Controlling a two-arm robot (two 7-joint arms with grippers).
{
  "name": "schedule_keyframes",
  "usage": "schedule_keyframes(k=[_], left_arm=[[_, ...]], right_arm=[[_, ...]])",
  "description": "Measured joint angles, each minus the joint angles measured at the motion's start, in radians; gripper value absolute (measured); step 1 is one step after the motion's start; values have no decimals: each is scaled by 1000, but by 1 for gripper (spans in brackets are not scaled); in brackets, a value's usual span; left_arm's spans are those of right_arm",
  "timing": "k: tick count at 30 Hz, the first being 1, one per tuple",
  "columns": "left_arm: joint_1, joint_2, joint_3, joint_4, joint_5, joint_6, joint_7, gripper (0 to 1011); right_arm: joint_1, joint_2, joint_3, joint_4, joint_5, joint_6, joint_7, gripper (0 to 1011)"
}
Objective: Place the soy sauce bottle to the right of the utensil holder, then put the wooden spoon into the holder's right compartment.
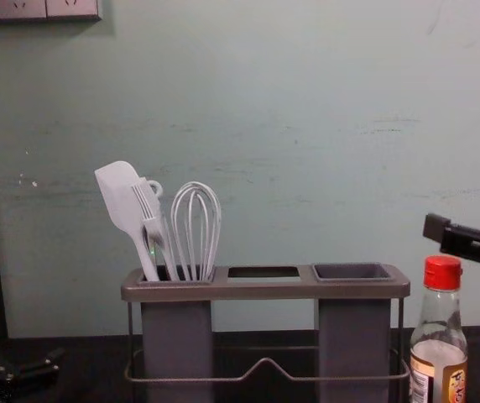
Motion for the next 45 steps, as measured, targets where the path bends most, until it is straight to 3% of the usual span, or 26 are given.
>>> schedule_keyframes(k=[8, 12, 19, 33, 45], left_arm=[[0, 0, 0, 0, 0, 0, 0, 1000], [0, 0, 0, 0, 0, 0, 0, 1000], [0, 0, 0, 0, 0, 0, 0, 1000], [0, 0, 0, 0, 0, 0, 0, 1000], [0, 0, 0, 0, 0, 0, 0, 1000]], right_arm=[[-125, 16, 0, -168, -65, 16, -44, 1002], [-180, 18, -6, -218, -86, 25, -52, 1000], [-238, 10, -34, -243, -97, 64, -54, 1002], [-239, -16, -89, -180, -119, 107, -53, 1002], [-239, -15, -86, -185, -119, 107, -53, 1000]])
